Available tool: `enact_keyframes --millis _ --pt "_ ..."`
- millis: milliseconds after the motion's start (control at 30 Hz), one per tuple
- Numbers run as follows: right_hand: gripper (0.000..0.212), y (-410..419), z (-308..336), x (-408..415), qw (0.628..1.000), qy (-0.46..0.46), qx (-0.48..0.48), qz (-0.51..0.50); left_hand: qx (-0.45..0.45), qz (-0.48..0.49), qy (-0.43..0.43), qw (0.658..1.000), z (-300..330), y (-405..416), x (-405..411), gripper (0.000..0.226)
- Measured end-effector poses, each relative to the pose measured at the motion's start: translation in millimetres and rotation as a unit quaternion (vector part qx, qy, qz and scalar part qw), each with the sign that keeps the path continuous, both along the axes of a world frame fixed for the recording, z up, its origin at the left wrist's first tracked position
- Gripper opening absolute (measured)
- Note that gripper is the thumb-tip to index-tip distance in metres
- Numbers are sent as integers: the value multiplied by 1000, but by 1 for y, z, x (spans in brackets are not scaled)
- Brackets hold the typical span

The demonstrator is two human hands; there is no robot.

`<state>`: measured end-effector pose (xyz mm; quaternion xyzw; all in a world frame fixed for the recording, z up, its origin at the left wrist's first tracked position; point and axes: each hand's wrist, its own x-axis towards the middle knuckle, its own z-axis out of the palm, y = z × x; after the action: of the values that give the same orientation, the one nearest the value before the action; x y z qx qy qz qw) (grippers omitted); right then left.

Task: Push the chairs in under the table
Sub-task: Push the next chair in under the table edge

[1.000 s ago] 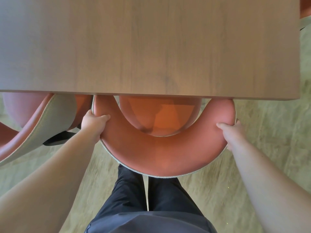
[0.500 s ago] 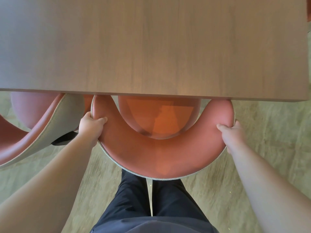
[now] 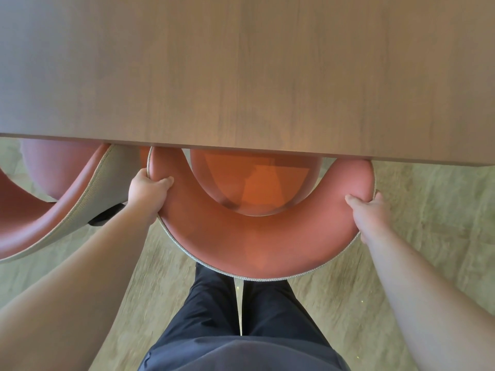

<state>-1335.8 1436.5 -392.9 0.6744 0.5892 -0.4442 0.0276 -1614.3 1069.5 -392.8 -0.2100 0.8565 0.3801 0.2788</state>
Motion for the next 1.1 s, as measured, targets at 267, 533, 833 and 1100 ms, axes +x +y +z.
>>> enact_keyframes --millis 267,533,833,1100 --pt "74 -5 14 -7 999 -35 -14 -6 3 -1 -22 1000 15 7 4 42" --pt "67 -48 54 -8 998 7 50 31 70 -15 -30 997 57 -5 27 50" --pt "48 -127 137 -32 968 181 31 172 160 22 34 986 142 -36 32 28" --pt "44 -152 211 -50 914 322 37 243 205 26 122 971 230 -39 65 24"
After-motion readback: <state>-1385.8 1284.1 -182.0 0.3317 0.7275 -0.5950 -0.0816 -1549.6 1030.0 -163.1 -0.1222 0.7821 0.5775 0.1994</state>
